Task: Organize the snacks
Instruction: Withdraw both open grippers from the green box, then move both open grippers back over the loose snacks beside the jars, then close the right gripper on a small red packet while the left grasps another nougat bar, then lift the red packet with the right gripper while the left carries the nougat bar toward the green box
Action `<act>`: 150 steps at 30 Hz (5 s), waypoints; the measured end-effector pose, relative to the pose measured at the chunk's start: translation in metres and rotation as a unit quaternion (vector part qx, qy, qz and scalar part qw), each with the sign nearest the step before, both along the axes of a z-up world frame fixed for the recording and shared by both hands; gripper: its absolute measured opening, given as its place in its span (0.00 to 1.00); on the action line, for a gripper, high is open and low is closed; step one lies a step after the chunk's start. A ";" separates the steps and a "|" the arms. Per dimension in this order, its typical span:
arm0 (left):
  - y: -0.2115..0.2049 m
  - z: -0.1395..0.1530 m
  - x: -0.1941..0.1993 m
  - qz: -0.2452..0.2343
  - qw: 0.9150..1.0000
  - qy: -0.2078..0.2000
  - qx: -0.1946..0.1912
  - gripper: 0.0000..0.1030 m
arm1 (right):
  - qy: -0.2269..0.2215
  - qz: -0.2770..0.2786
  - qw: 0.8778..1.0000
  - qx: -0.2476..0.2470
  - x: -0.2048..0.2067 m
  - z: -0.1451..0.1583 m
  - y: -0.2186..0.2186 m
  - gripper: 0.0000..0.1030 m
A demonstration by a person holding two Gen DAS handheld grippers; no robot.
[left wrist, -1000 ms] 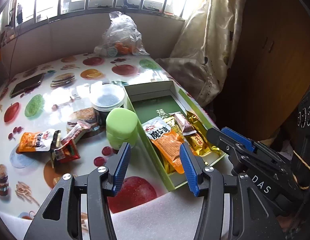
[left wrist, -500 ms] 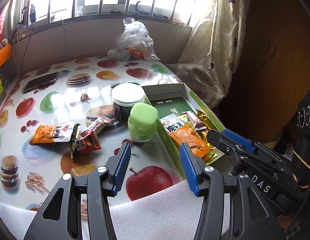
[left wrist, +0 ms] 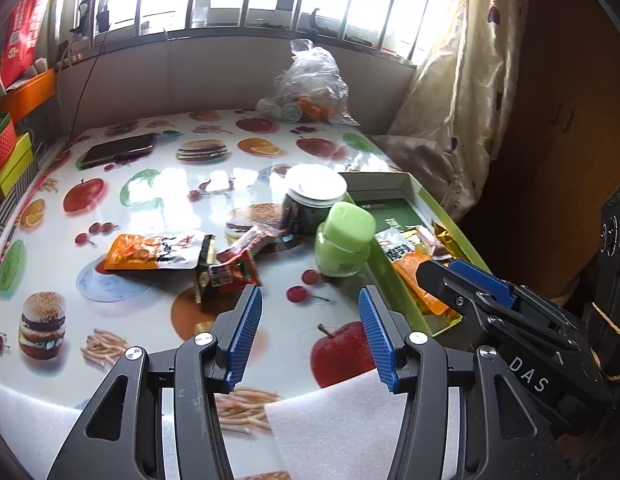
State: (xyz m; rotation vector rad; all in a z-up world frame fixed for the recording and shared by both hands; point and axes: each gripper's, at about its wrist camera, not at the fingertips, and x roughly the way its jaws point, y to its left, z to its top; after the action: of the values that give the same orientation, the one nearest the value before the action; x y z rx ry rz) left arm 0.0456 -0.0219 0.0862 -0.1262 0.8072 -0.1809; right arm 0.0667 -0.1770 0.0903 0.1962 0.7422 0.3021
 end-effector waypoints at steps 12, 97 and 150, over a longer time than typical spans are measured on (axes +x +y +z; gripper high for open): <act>0.043 -0.009 0.004 0.041 0.999 0.004 -0.006 0.51 | 0.007 0.036 0.999 -0.010 0.016 -0.008 0.041 0.39; 0.048 -0.054 0.108 -0.038 0.996 0.068 0.040 0.50 | 0.089 0.049 0.995 0.021 0.028 -0.064 0.058 0.04; 0.040 -0.044 0.093 -0.039 0.997 0.035 0.055 0.21 | 0.060 0.047 0.996 0.037 0.010 -0.044 0.041 0.03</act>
State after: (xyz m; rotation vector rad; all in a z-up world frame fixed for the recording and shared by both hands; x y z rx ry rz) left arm 0.1385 0.0185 0.0424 0.0035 0.8915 -0.2069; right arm 0.0767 -0.1355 0.0461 0.2517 0.8623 0.4109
